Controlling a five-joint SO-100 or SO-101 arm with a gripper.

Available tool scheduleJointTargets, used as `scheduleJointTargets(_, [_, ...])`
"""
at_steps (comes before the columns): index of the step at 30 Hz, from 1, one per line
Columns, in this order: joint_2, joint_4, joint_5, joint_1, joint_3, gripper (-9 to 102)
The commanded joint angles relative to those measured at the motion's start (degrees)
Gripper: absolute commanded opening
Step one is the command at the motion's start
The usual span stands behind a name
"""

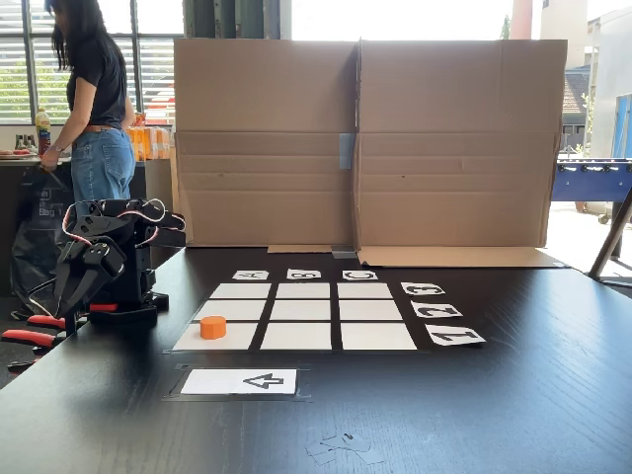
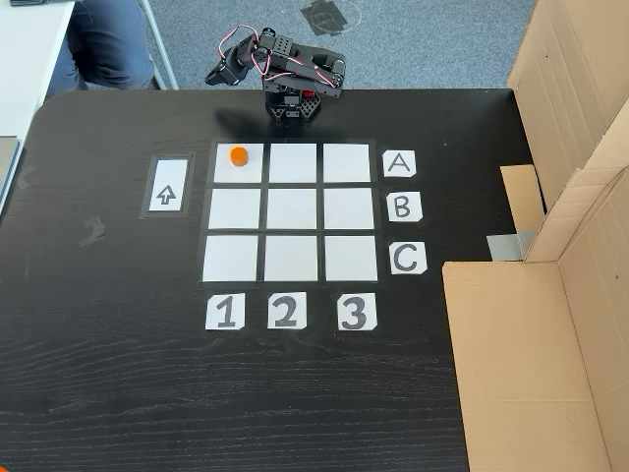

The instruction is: Pick up the round, orange token and place it in the grid on square A1.

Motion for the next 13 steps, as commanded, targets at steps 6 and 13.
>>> scheduleJointTargets(6, [0.44,-0.26,-0.44,-0.35,0.18,0])
scheduleJointTargets(13, [0.44,-0.26,-0.44,-0.26,0.18,0])
